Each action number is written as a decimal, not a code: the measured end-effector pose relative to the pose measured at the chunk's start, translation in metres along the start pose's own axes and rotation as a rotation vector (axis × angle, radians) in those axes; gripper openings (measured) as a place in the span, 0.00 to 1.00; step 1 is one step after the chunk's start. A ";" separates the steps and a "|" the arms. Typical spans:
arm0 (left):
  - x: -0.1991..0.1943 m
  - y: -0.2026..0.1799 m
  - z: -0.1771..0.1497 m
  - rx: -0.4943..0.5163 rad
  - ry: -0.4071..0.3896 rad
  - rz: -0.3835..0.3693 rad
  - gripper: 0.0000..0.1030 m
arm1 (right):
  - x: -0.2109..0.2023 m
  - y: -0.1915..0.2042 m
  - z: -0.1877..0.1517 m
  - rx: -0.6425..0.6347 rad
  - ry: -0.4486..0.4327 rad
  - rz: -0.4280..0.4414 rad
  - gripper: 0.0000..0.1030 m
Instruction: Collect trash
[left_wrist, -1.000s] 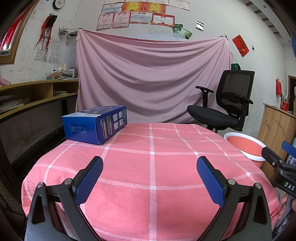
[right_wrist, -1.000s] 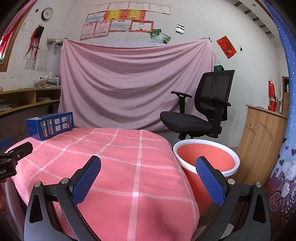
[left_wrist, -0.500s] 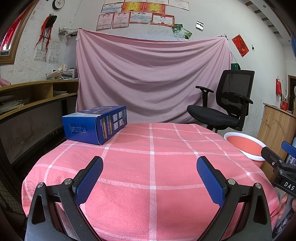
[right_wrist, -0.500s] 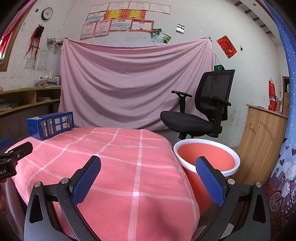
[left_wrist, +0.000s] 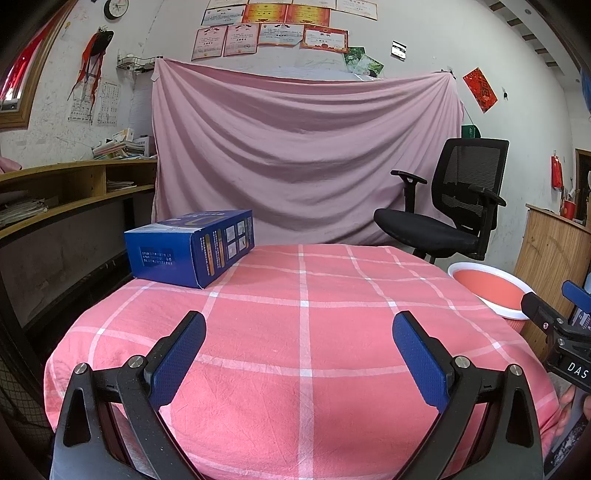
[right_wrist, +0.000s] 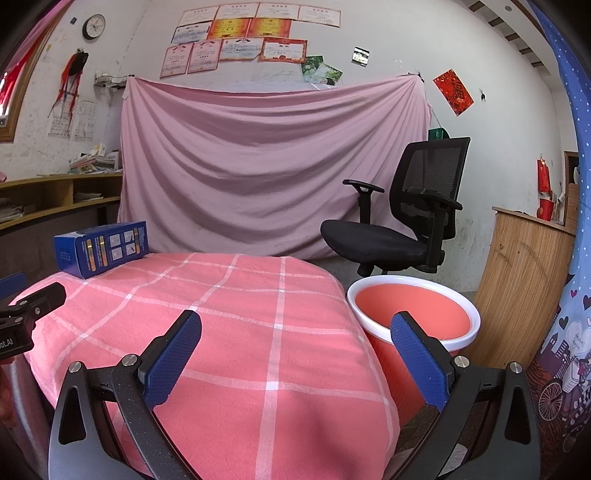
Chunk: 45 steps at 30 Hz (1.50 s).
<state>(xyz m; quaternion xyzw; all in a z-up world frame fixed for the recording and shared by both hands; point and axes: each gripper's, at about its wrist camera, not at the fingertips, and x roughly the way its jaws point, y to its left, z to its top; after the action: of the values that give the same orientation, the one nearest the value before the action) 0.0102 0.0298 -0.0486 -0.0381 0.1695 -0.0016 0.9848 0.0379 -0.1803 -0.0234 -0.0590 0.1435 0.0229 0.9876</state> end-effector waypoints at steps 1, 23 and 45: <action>0.000 0.000 0.000 0.000 0.000 0.000 0.96 | 0.000 0.000 -0.001 0.000 0.000 0.001 1.00; 0.000 0.002 0.000 0.001 0.001 0.000 0.96 | 0.001 0.000 -0.003 0.000 0.001 0.006 1.00; 0.001 0.004 -0.001 0.002 0.001 0.000 0.96 | 0.000 0.000 -0.003 0.001 0.003 0.007 1.00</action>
<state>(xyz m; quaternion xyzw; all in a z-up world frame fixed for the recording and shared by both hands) 0.0103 0.0333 -0.0502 -0.0369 0.1700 -0.0018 0.9847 0.0375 -0.1808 -0.0263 -0.0580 0.1453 0.0262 0.9873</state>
